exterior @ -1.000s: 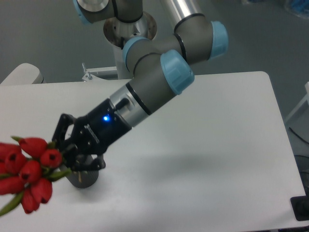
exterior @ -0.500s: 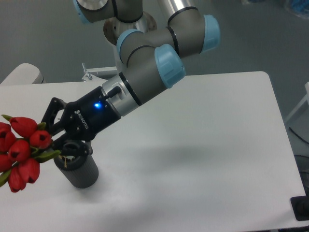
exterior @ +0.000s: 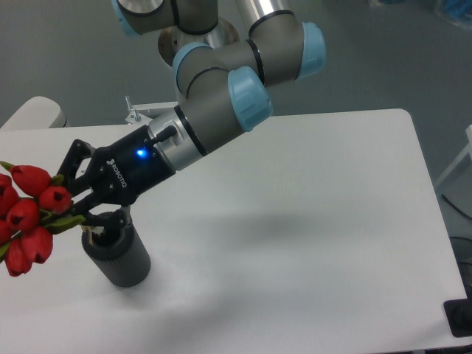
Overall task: Insert the flowers into the vase
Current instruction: 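Lower the tulip stems into the vase opening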
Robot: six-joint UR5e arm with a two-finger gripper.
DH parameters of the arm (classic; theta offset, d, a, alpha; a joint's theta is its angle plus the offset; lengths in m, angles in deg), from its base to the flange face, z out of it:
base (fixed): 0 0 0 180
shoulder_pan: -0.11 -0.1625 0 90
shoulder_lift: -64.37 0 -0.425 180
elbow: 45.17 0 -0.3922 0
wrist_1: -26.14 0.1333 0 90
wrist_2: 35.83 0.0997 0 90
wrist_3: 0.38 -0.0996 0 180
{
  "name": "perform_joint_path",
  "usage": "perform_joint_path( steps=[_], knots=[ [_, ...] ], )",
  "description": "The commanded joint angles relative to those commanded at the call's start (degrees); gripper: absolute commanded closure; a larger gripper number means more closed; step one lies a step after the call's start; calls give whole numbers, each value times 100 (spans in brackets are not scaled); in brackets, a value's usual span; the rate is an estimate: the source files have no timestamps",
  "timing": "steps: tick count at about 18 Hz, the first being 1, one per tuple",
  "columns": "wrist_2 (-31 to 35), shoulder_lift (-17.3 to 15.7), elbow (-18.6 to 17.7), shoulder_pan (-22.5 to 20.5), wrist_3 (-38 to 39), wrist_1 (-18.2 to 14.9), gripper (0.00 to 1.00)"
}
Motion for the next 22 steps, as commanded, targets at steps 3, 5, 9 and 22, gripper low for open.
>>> perform_joint_path(
  steps=[3,5,9,22],
  knots=[
    [26,-9,-254,-17,-359,0,92],
    [26,-17,-439,-35,-544,0,92],
    [35,0,-589,-35,-703,0,91],
    [70,220,-1134,-62,-1494,237,87]
  ],
)
